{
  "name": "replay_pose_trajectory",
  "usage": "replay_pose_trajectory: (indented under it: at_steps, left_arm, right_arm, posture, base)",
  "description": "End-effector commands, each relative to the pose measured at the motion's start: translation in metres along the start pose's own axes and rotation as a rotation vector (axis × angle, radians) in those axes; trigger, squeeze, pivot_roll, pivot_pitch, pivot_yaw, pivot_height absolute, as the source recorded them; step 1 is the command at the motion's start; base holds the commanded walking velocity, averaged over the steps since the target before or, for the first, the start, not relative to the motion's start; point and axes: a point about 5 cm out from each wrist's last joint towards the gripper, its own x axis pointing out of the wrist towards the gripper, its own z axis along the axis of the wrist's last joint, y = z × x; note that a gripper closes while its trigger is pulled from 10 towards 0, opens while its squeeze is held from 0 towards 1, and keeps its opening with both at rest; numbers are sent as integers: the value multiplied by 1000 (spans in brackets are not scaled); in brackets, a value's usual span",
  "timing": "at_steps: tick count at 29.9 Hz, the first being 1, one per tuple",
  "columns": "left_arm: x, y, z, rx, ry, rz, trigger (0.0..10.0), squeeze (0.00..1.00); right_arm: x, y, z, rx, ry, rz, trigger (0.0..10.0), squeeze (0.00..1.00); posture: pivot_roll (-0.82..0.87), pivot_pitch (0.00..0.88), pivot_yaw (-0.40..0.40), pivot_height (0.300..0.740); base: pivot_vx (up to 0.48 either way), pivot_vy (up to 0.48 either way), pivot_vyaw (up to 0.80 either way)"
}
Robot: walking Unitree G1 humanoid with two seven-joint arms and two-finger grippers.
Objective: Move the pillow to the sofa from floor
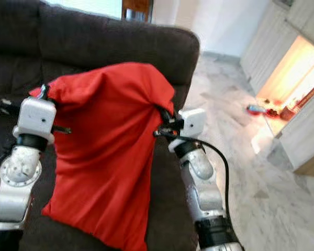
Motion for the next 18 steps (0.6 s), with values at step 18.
replay_pose_trajectory:
  at_steps: [18]
  left_arm:
    - [5,18,-14,8,93,75,10000,0]
  right_arm:
    - [4,19,17,-37,-5,207,10000,0]
  posture:
    - [189,0,-162,740]
  base:
    - [0,0,0]
